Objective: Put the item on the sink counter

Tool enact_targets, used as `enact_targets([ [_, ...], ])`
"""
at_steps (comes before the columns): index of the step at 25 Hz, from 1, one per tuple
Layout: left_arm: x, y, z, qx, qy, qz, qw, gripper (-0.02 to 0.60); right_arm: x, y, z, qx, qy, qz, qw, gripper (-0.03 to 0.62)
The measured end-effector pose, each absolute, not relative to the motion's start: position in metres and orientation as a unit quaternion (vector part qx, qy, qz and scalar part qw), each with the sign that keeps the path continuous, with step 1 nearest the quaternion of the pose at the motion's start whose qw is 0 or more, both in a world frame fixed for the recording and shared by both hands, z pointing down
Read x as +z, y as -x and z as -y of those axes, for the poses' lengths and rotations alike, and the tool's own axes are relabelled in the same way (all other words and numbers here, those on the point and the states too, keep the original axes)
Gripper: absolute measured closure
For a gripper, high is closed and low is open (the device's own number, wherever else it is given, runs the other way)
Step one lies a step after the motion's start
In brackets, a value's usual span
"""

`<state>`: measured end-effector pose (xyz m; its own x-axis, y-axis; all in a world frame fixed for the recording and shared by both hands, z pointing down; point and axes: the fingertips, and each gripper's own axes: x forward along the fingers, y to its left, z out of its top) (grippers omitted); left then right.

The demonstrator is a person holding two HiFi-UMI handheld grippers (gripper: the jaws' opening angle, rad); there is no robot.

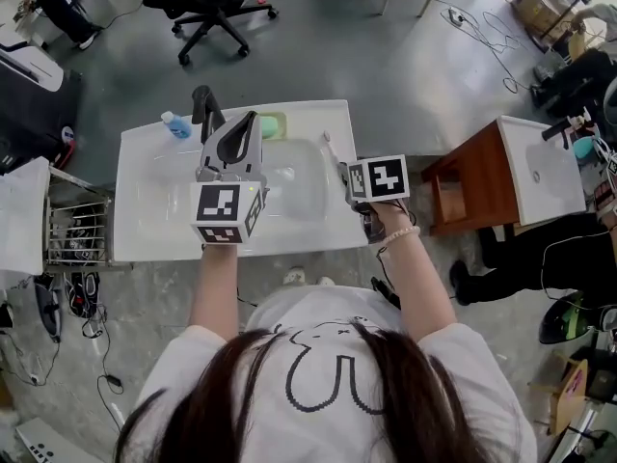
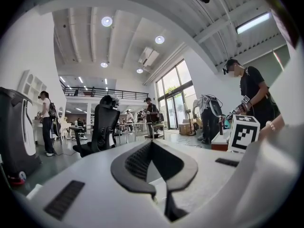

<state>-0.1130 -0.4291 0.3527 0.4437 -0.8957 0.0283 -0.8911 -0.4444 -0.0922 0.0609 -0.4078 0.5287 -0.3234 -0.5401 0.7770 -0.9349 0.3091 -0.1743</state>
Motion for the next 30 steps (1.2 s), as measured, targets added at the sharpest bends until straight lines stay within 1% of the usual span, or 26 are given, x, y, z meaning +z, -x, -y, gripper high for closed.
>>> enact_targets([
  [10,0.326,0.106,0.410,-0.022,0.849,-0.525,0.055,0.572,0.437,-0.075,0.397,0.251,-0.517,0.796,0.190,0.387],
  [13,0.319,0.104,0.406,-0.015,0.849,-0.525,0.061,0.572,0.412,-0.083,0.394,0.215,-0.528,0.805,0.164,0.388],
  [18,0.305,0.099,0.397,-0.005,0.848,-0.526,0.072,0.572,0.367,-0.099,0.384,0.134,-0.554,0.815,0.102,0.455],
  [22,0.298,0.097,0.392,-0.001,0.847,-0.525,0.081,0.572,0.338,-0.104,0.374,0.079,-0.560,0.821,0.074,0.467],
  [24,0.293,0.098,0.389,0.003,0.847,-0.525,0.086,0.572,0.323,-0.107,0.367,0.057,-0.568,0.819,0.058,0.496],
  [30,0.274,0.099,0.380,0.022,0.843,-0.529,0.099,0.572,0.280,-0.113,0.347,-0.014,-0.575,0.818,0.014,0.543],
])
